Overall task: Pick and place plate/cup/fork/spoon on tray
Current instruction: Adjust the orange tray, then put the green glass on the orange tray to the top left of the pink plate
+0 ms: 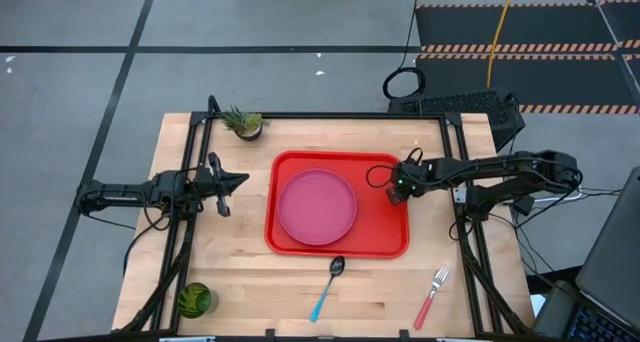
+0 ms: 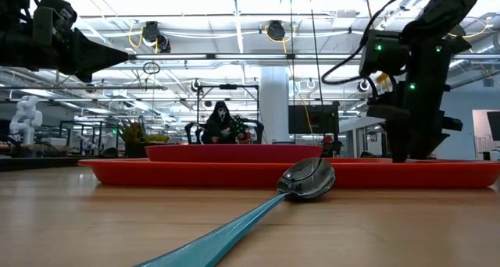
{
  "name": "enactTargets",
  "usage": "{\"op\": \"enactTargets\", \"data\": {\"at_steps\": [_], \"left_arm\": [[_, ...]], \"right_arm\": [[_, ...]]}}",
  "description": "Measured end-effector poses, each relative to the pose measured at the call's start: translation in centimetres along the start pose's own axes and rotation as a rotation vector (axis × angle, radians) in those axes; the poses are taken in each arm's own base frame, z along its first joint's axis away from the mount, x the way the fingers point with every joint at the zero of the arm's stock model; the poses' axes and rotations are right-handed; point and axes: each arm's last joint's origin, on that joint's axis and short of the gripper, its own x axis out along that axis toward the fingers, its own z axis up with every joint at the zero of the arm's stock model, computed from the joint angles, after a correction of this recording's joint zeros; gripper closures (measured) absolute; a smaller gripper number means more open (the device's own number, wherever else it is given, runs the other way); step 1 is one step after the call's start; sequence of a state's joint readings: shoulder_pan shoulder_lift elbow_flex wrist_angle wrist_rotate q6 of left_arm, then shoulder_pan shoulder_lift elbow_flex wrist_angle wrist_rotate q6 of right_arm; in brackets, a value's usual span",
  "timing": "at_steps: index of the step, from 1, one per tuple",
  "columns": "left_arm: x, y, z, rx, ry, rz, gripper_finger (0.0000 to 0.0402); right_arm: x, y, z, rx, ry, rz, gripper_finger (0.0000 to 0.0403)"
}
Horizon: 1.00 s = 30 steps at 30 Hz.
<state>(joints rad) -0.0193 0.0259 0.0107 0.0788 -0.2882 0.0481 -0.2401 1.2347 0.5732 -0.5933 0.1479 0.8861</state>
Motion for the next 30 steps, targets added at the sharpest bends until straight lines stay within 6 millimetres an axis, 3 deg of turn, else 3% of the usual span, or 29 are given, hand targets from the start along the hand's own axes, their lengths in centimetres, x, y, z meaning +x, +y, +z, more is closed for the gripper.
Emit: {"op": "enactTargets", "data": {"at_steps": [18,25,30], "left_arm": [[0.0,0.0,0.0,0.000,0.000,0.000,0.0396],[0.0,0.0,0.0,0.000,0.000,0.000,0.0396],[0.0,0.0,0.0,0.000,0.000,0.000,0.0396]], "right_arm": [[-3.2,-0.1,0.5,-0.031,-0.060,0.064,0.0195],[-5.1,0.3,1.1,-0.103,-0.197,0.238,0.0195],[-7.1,1.7,1.9,-0.301,-0.406,0.422,0.0195]]}}
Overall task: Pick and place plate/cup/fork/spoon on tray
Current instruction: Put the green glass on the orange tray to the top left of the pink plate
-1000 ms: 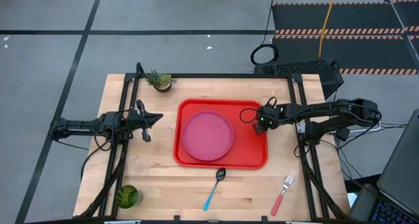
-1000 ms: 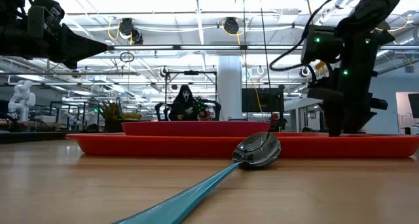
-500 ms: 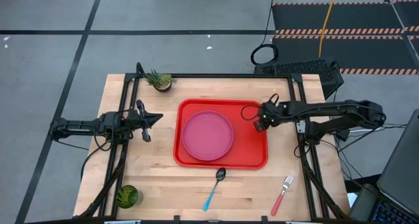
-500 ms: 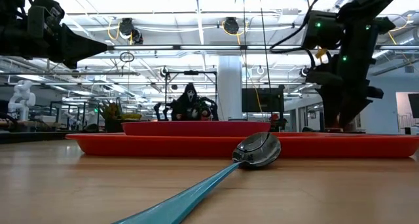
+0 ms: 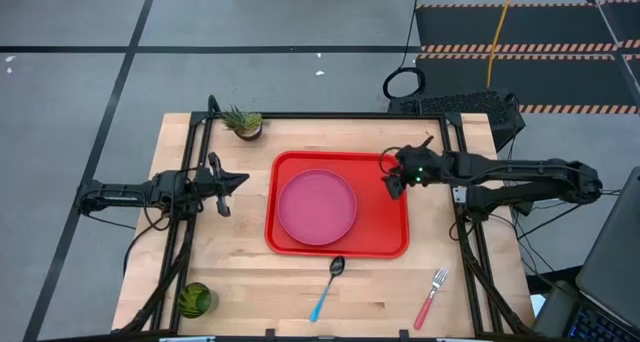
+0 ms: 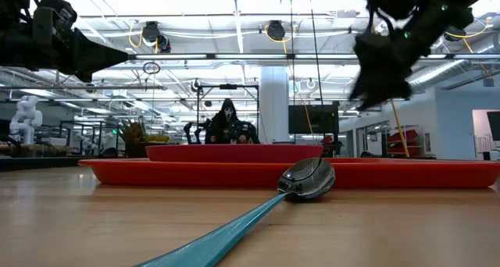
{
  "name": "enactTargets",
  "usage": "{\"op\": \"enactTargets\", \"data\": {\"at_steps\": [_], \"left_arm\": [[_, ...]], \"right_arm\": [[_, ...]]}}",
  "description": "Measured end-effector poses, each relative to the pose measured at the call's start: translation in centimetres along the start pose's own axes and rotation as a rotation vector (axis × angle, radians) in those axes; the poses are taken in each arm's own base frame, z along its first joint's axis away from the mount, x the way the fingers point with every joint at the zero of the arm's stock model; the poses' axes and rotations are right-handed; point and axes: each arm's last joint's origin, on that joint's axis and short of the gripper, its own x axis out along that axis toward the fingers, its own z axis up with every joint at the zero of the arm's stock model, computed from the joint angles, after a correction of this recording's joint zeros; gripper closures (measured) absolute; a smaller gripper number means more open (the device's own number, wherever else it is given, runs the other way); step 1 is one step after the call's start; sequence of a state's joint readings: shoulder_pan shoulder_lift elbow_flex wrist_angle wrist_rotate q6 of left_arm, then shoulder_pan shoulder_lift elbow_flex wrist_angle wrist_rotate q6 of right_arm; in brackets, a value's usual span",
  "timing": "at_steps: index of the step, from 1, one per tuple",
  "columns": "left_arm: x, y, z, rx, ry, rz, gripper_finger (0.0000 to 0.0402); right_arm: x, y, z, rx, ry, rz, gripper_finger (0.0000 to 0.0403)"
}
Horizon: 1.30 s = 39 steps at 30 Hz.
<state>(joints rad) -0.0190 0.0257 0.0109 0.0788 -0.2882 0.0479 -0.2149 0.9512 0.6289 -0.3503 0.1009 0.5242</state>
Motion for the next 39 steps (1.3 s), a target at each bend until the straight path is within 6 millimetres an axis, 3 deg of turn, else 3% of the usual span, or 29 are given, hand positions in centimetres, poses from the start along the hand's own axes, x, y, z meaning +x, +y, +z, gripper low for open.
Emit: {"op": "enactTargets", "data": {"at_steps": [5,13,17,27,39], "left_arm": [[0.0,0.0,0.0,0.000,0.000,0.000,0.0396],[0.0,0.0,0.0,0.000,0.000,0.000,0.0396],[0.0,0.0,0.0,0.000,0.000,0.000,0.0396],[0.0,0.0,0.0,0.000,0.000,0.000,0.0396],[0.0,0.0,0.0,0.000,0.001,0.000,0.0396]], "right_arm": [[-0.8,2.5,1.9,-0.212,-0.214,0.320,0.0195],[-0.7,4.4,3.4,-0.445,-0.565,0.497,0.0195],[0.2,5.5,3.4,-0.541,-0.530,0.586,0.0195],[2.0,9.5,3.8,-0.842,-0.481,0.601,0.0195],[2.8,9.5,3.2,-0.906,-0.402,0.576,0.0195]]}}
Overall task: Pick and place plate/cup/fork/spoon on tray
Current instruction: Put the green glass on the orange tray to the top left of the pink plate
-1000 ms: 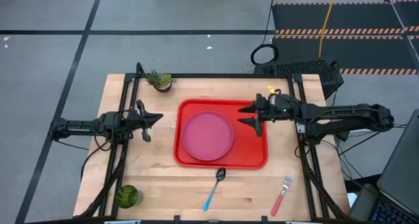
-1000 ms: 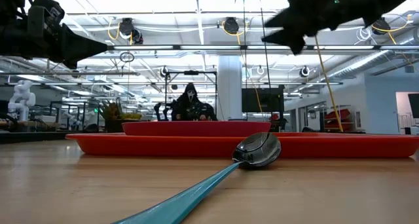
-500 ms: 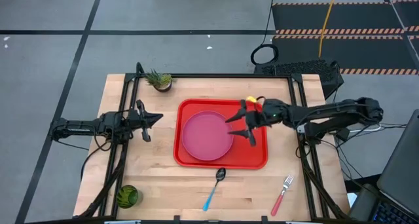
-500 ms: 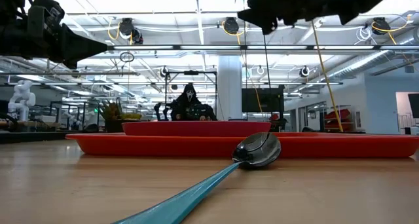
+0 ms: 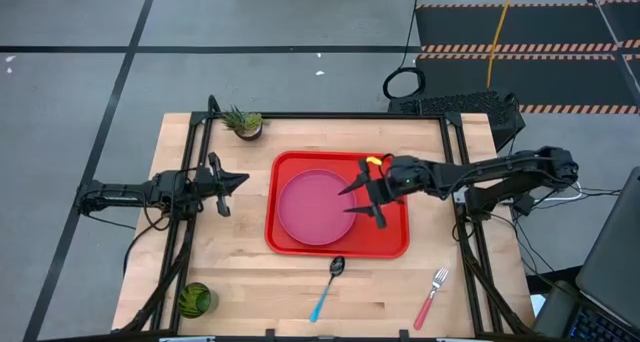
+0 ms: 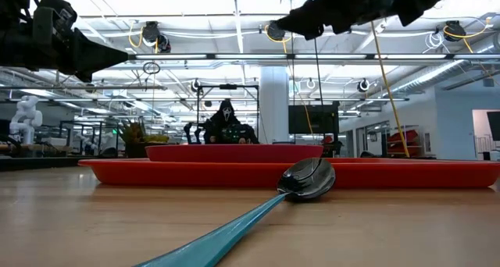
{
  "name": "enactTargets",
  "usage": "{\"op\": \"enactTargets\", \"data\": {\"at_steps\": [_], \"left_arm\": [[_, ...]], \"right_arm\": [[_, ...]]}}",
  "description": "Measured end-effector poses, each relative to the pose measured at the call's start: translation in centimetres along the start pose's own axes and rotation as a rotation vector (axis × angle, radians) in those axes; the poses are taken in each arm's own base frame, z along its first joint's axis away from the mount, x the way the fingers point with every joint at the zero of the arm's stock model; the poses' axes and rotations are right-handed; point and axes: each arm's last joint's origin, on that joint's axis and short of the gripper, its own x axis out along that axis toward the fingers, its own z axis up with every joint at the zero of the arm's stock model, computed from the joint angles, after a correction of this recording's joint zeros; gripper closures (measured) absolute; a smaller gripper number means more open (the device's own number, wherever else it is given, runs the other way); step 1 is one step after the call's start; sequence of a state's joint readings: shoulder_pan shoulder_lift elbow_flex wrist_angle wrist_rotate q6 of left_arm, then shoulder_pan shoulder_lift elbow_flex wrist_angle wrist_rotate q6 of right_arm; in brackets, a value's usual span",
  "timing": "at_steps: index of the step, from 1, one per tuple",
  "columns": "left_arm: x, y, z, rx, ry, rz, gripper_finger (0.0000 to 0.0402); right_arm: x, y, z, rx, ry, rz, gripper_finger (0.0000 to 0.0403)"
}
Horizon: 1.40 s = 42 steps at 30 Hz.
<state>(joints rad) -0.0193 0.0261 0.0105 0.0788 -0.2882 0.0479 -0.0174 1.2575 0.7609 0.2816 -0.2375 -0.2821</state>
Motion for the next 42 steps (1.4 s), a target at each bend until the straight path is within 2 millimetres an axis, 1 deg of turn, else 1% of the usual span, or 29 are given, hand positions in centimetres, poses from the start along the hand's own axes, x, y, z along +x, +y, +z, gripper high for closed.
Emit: {"op": "enactTargets", "data": {"at_steps": [9,11,13,15,18,21,25,28,32,34,35,39,42], "left_arm": [[0.0,0.0,0.0,0.000,-0.001,0.000,0.0396],[0.0,0.0,0.1,-0.008,-0.005,0.001,0.0396],[0.0,0.0,0.2,-0.034,-0.018,0.000,0.0396],[0.0,0.0,0.5,-0.089,-0.051,0.000,0.0396],[-0.1,0.1,1.2,-0.232,-0.116,-0.009,0.0396],[-0.1,0.1,1.3,-0.326,-0.133,-0.016,0.0396],[-0.1,0.0,1.2,-0.381,-0.122,-0.032,0.0396],[-0.1,-0.1,1.3,-0.370,-0.124,-0.076,0.0396],[-0.1,-0.1,1.5,-0.368,-0.134,-0.082,0.0391],[-0.3,0.0,2.5,-0.371,-0.103,-0.091,0.0383],[-0.3,0.0,3.2,-0.369,-0.061,-0.098,0.0378],[-0.7,-0.1,6.1,-0.311,0.251,-0.105,0.0355],[-0.3,-0.4,9.4,-0.239,0.410,-0.147,0.0334]], "right_arm": [[-0.1,0.4,-1.3,0.032,0.107,0.028,0.0195],[-0.1,0.4,-1.7,0.031,0.119,-0.005,0.0195],[-0.1,0.2,-2.0,0.023,0.118,-0.089,0.0195],[-0.2,-0.1,-2.1,0.018,0.094,-0.189,0.0195],[-0.4,-0.7,-2.1,0.036,0.018,-0.314,0.0195],[-0.8,-1.3,-2.0,0.036,-0.064,-0.362,0.0195],[-1.1,-2.1,-1.8,0.031,-0.106,-0.401,0.0195],[-1.2,-2.5,-1.8,0.022,-0.109,-0.419,0.0195],[-1.3,-2.8,-2.0,0.009,-0.091,-0.427,0.0195],[-1.3,-2.7,-2.3,0.011,-0.062,-0.420,0.0195],[-1.2,-2.7,-2.4,0.012,-0.047,-0.415,0.0195],[-1.2,-2.5,-2.8,0.021,-0.007,-0.403,0.0195],[-1.2,-2.5,-3.0,0.030,0.012,-0.398,0.0195]]}}
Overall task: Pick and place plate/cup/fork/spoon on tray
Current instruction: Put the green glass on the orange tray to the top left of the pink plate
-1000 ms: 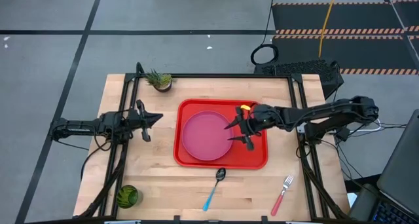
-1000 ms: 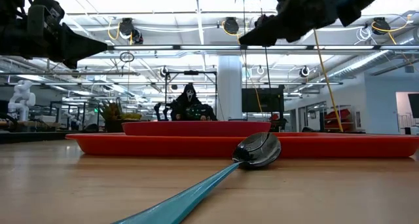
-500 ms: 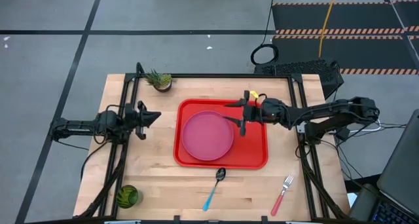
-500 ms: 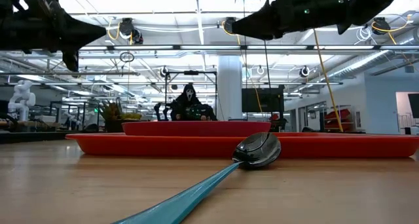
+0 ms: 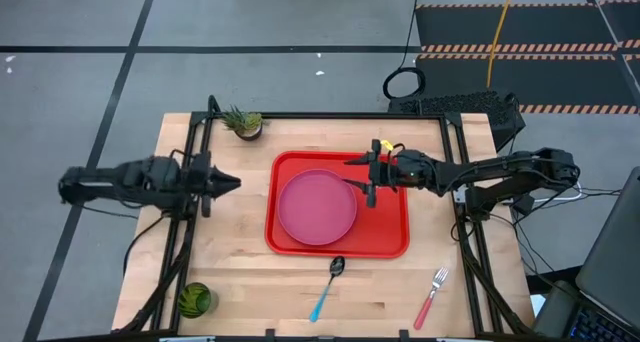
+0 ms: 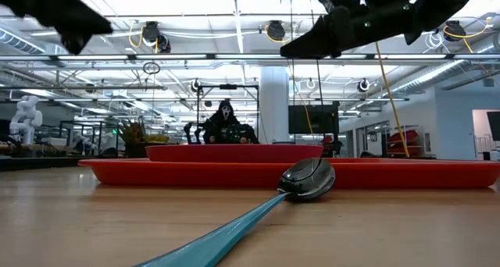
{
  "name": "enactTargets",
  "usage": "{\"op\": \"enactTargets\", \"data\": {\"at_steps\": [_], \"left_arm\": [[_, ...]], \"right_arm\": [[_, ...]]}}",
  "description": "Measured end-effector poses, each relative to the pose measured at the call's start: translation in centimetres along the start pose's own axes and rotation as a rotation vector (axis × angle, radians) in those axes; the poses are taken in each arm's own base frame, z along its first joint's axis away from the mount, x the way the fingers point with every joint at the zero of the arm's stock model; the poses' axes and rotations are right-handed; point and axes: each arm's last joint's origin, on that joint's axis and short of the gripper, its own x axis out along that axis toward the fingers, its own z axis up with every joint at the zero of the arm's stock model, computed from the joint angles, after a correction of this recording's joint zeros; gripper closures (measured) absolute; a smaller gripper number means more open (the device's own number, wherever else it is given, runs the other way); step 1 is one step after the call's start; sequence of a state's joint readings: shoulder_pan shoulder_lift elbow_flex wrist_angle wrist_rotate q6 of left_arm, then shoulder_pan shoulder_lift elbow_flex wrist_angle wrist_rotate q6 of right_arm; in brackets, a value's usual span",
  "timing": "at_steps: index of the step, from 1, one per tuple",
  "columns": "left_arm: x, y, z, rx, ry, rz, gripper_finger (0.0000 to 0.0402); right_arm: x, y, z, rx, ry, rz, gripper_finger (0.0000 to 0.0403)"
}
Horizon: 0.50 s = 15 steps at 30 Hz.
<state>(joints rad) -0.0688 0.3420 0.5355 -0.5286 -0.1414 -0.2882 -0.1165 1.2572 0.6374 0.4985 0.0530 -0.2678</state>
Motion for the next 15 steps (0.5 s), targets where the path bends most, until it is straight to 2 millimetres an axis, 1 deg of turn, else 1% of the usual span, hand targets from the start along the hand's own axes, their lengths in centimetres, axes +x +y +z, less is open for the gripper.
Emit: {"op": "enactTargets", "data": {"at_steps": [4,7,10,15], "left_arm": [[0.4,-2.0,3.9,0.175,0.200,-0.097,0.0319],[1.7,-3.5,5.5,0.346,0.364,-0.145,0.0320],[3.7,-5.0,6.1,0.528,0.508,-0.201,0.0324],[6.3,-7.0,5.6,0.818,0.729,-0.316,0.0325]], "right_arm": [[0.0,-0.3,0.2,-0.001,-0.015,-0.039,0.0195],[0.0,-0.7,0.3,0.014,-0.029,-0.087,0.0195],[0.0,-1.1,0.3,0.049,-0.031,-0.119,0.0195],[0.0,-1.2,0.1,0.128,-0.013,-0.120,0.0195]]}}
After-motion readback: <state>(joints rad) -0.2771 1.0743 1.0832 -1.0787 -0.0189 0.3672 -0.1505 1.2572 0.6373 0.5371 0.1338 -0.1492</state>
